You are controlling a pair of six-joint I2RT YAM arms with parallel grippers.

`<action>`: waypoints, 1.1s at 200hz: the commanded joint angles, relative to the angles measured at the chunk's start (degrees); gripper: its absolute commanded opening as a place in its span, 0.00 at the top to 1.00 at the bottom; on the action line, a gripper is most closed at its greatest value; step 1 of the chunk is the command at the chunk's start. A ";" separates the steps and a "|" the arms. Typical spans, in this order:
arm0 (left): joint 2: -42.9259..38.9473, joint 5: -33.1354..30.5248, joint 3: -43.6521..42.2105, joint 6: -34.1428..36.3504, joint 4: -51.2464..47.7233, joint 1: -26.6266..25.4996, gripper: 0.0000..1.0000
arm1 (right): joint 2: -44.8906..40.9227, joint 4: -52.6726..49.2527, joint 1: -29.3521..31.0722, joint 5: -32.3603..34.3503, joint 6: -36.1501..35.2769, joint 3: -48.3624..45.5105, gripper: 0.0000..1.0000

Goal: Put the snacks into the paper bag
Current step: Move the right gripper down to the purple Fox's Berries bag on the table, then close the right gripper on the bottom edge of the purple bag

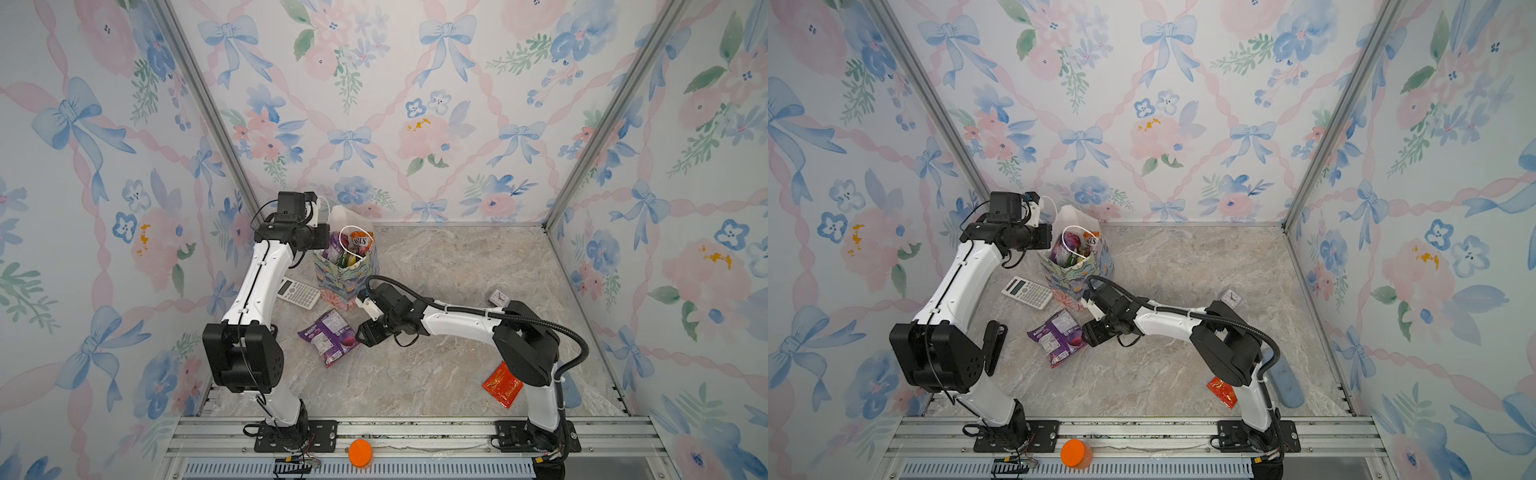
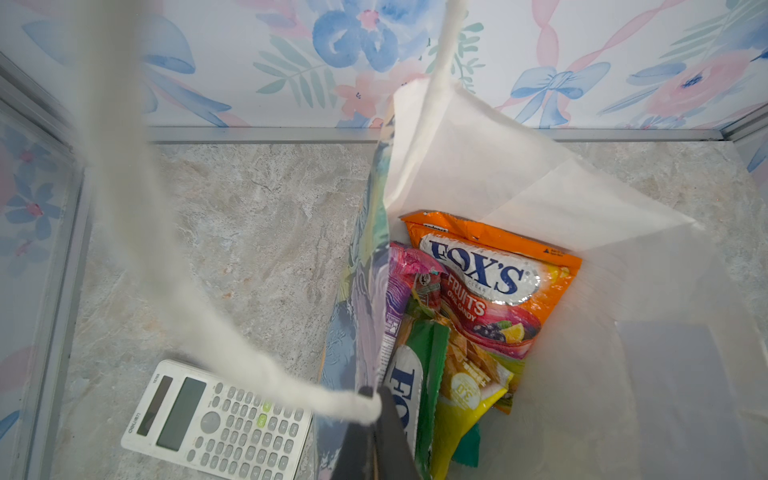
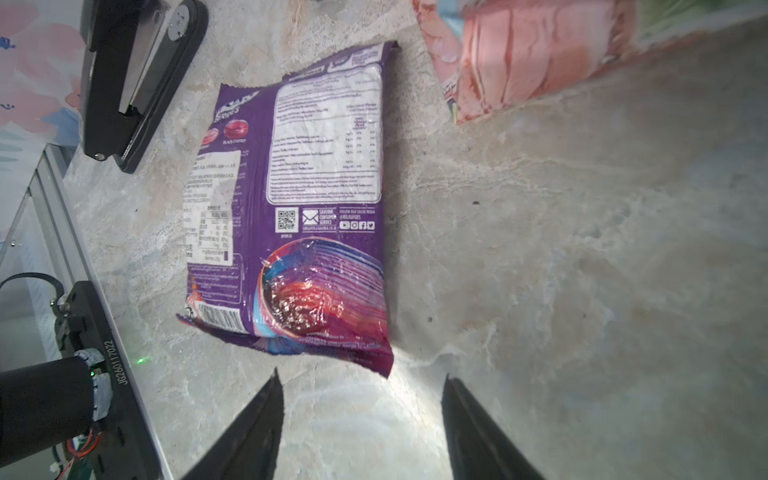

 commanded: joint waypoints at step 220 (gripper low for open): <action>-0.11 0.37 -0.96 -0.20 -1.01 0.18 1.00 | 11.50 -2.27 4.18 5.10 -1.07 9.53 0.67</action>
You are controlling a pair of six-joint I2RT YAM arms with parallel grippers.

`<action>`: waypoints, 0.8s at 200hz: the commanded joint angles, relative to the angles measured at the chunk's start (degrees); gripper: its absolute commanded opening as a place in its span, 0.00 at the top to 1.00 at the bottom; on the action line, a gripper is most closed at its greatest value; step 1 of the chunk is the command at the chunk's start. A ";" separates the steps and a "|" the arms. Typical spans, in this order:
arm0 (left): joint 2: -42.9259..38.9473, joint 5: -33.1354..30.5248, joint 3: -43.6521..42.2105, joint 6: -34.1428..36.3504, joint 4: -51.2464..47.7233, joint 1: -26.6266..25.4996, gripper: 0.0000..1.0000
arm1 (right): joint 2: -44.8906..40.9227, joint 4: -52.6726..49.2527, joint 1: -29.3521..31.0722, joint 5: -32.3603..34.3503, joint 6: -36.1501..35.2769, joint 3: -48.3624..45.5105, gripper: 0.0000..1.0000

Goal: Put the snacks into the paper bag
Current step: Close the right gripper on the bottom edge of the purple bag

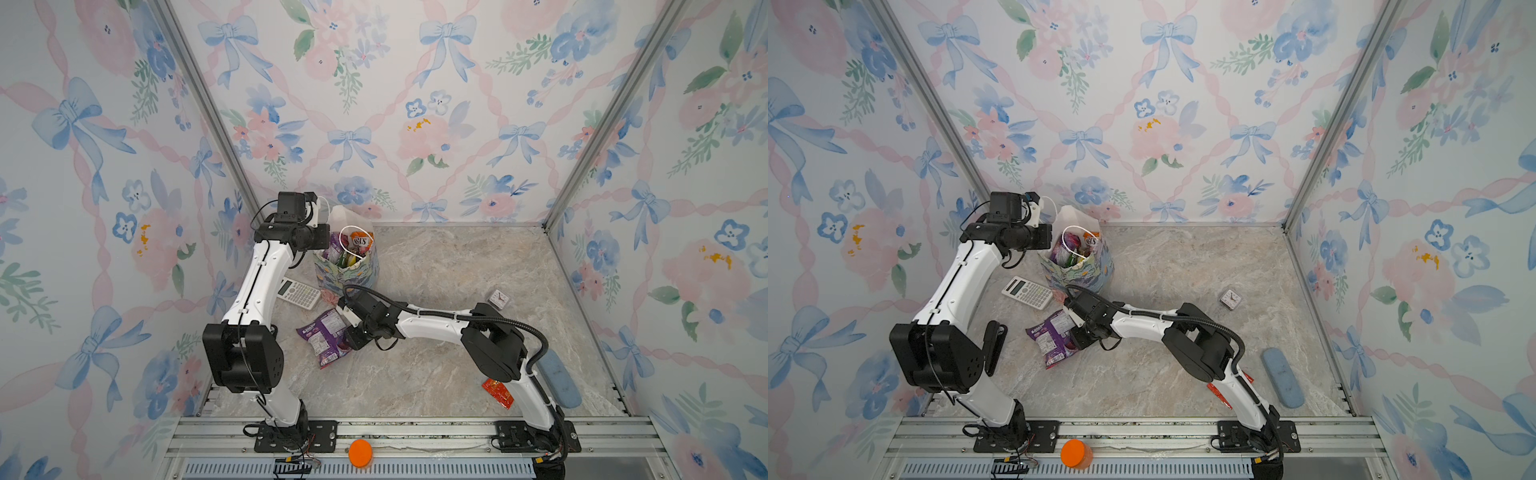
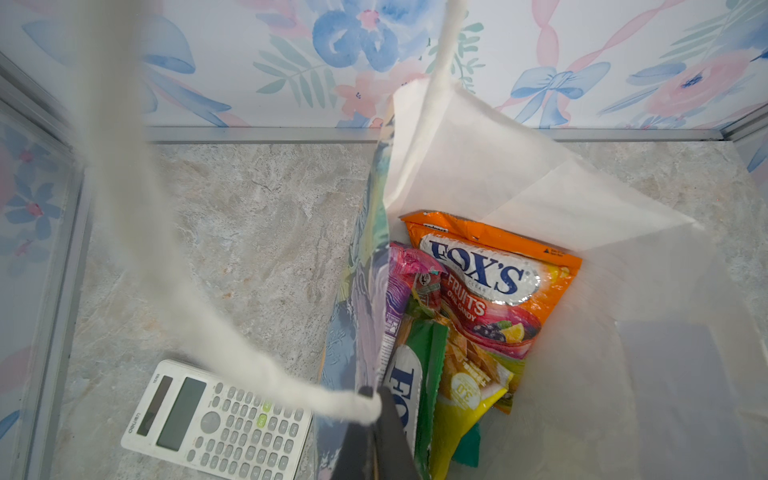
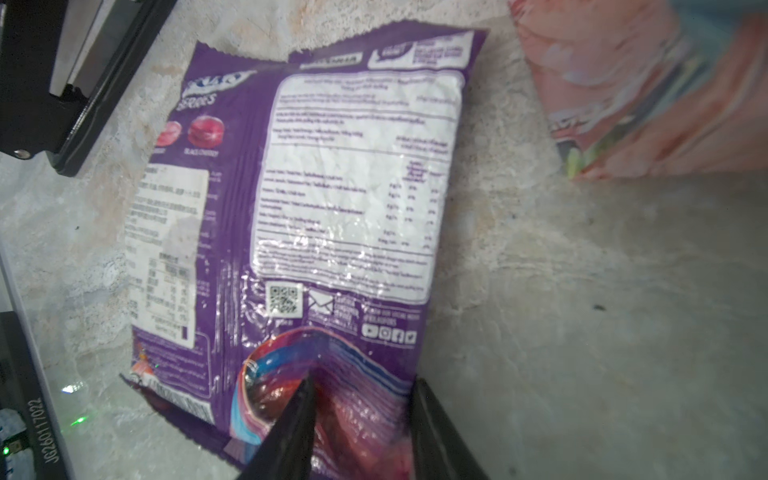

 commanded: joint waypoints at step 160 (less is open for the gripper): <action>0.09 0.37 -0.95 -0.20 -1.03 0.20 1.00 | -18.34 12.15 -8.69 2.00 9.34 -30.82 1.00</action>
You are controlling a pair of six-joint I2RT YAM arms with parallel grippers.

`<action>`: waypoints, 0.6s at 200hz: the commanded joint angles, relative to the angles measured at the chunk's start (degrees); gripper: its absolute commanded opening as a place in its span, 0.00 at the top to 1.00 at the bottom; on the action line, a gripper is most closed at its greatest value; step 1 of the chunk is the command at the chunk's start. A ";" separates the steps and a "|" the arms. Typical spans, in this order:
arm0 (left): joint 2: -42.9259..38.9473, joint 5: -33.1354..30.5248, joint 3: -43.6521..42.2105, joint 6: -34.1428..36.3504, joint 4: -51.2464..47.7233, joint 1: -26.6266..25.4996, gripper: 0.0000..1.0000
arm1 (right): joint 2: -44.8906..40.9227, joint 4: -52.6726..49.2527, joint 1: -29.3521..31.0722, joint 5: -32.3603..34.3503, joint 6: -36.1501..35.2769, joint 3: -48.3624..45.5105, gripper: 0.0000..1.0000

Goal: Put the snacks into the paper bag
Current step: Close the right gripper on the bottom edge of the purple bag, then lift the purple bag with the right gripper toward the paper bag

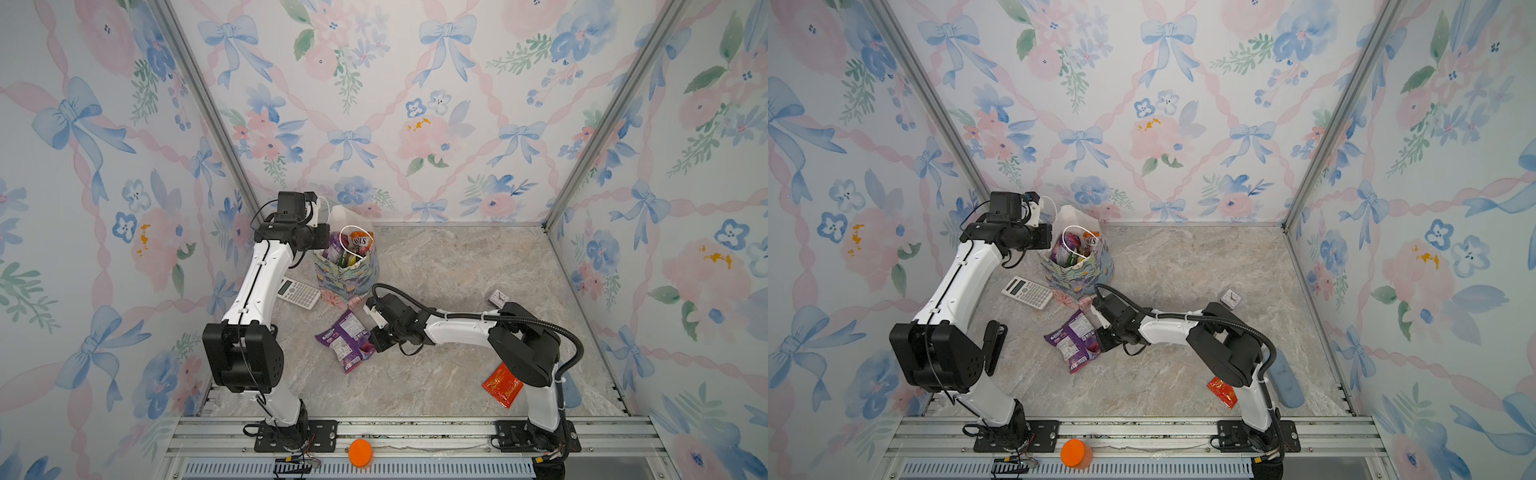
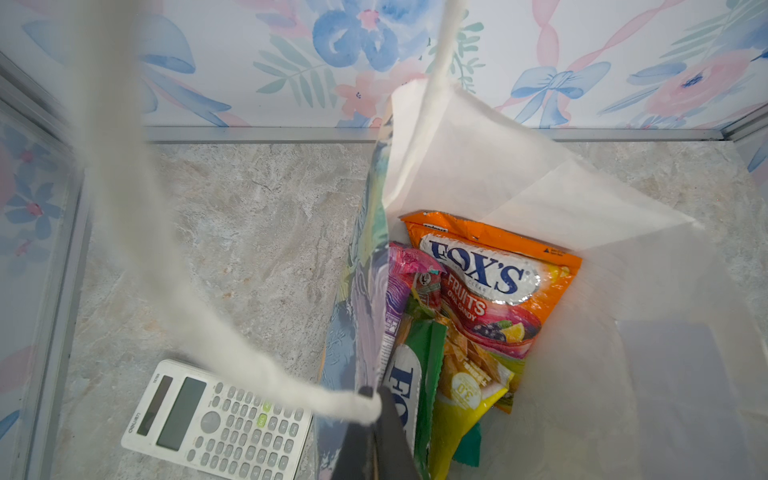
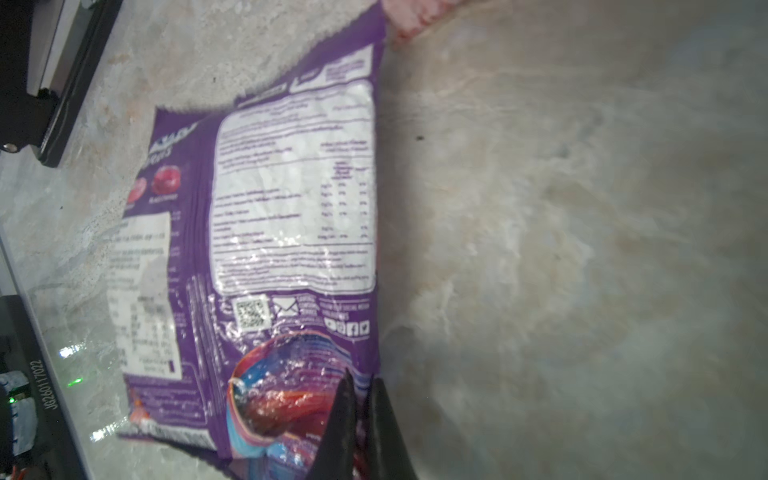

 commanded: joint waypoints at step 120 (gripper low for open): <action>0.60 0.43 -0.98 -0.29 -1.04 0.09 1.00 | -18.02 11.53 -10.81 5.28 15.89 -24.26 0.55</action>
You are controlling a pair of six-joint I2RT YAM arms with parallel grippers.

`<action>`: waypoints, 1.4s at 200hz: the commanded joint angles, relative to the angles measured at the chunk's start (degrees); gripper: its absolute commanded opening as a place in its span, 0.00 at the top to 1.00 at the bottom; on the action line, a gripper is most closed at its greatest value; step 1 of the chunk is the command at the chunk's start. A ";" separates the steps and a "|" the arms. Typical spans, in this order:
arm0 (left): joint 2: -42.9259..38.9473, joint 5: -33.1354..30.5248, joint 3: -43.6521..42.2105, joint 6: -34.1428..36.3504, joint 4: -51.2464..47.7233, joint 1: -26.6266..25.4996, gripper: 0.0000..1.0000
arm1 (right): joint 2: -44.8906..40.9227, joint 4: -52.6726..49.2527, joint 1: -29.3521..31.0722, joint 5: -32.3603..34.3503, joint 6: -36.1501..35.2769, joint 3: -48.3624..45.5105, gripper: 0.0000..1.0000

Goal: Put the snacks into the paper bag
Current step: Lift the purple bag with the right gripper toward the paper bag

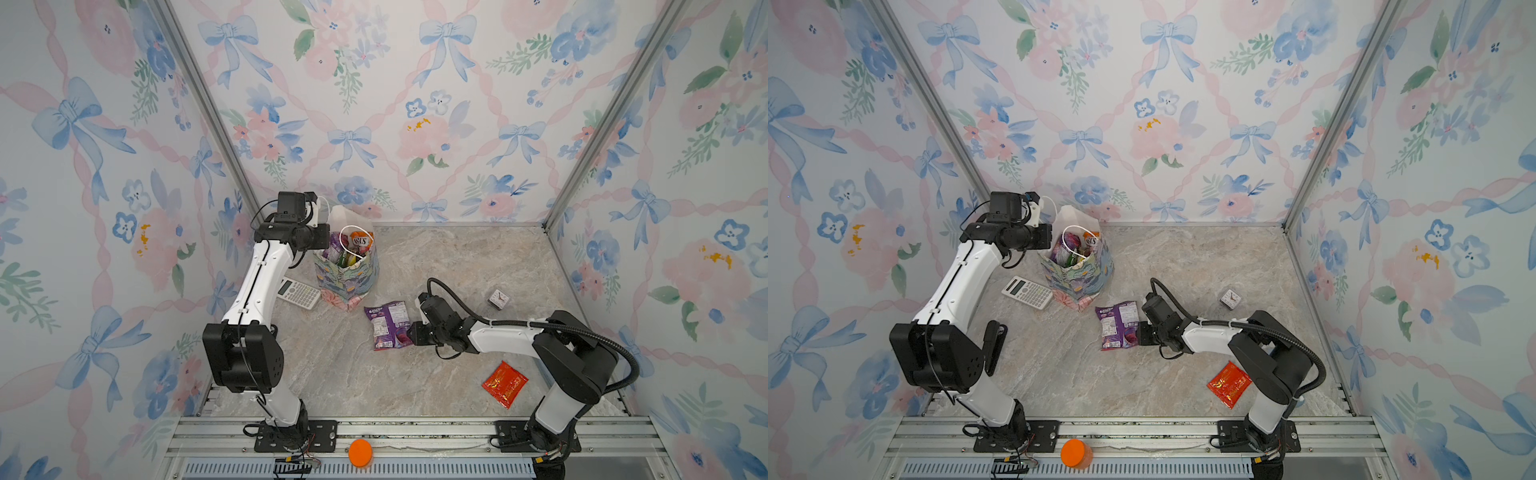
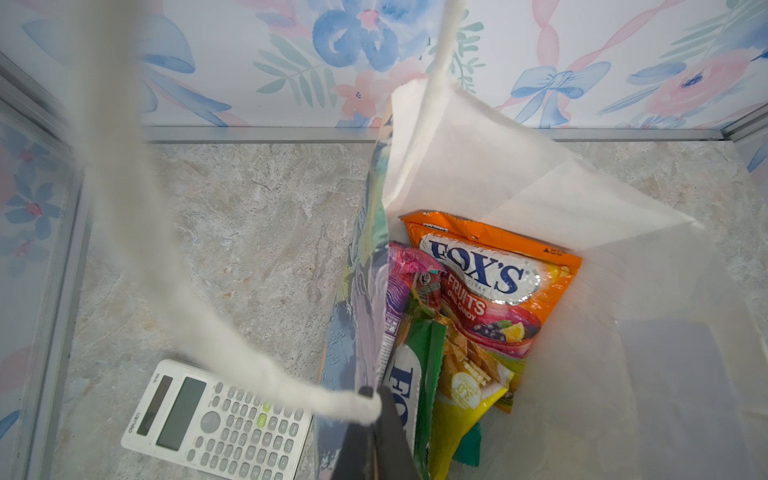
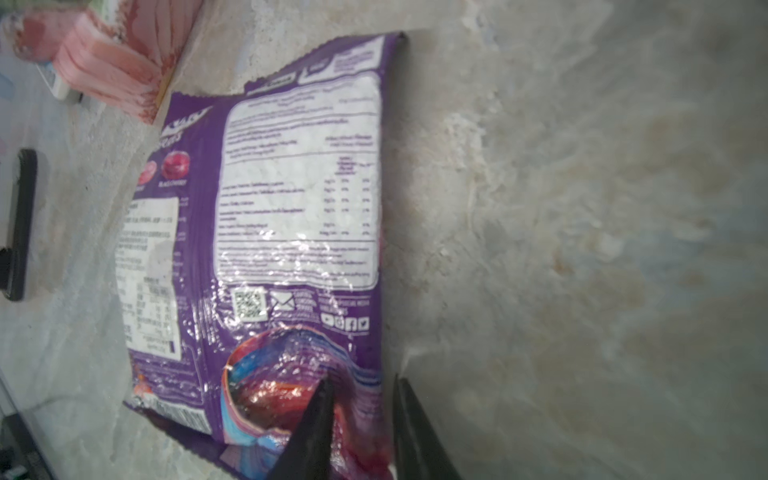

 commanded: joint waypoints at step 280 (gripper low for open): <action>0.19 0.01 -1.07 -0.11 -1.00 0.14 1.00 | 12.28 23.28 -5.41 -19.08 13.68 4.77 0.99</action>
